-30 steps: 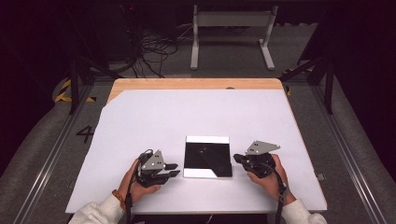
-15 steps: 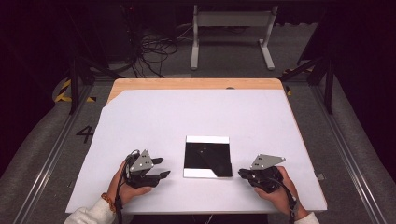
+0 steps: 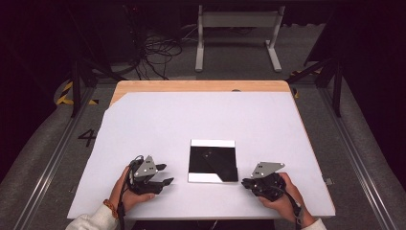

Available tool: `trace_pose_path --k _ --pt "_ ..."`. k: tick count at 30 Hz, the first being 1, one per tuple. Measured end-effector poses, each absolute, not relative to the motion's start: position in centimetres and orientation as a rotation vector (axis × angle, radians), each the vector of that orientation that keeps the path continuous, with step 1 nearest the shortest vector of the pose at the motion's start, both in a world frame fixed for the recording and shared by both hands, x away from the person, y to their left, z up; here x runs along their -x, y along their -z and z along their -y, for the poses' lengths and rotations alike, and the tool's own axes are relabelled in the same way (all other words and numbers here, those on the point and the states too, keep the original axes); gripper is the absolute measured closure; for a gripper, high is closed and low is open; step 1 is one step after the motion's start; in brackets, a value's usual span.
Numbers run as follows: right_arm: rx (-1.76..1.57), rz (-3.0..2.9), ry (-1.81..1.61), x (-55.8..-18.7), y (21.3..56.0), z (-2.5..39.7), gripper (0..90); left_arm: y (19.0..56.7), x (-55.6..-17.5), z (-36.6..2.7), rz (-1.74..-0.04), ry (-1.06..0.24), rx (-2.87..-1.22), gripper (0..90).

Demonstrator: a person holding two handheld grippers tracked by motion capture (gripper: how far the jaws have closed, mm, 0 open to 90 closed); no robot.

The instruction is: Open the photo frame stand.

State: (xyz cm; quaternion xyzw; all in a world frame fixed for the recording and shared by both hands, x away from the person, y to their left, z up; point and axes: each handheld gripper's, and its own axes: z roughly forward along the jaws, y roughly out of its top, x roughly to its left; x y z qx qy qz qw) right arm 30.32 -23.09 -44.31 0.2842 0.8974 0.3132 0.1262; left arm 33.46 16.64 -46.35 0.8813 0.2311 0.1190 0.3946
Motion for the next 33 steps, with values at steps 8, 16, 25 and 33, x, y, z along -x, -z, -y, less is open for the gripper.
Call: trace_pose_path --k 8,16,25,33 --pt "-0.809 -2.626 -0.875 -30.2 44.3 22.9 84.1 46.3 -33.5 -16.1 -0.579 -0.302 -2.248 42.0" --pt "-0.776 -2.656 -0.832 -30.5 44.1 22.0 84.8 46.4 -33.4 -16.1 -0.587 -0.301 -2.249 40.2" --pt "-0.773 -2.704 -0.806 -31.6 43.9 21.4 84.9 46.7 -33.6 -15.6 -0.595 -0.290 -2.263 39.1" --pt "-0.788 -2.695 -0.852 -31.7 44.0 21.5 84.0 46.8 -33.7 -15.4 -0.608 -0.291 -2.268 37.8"
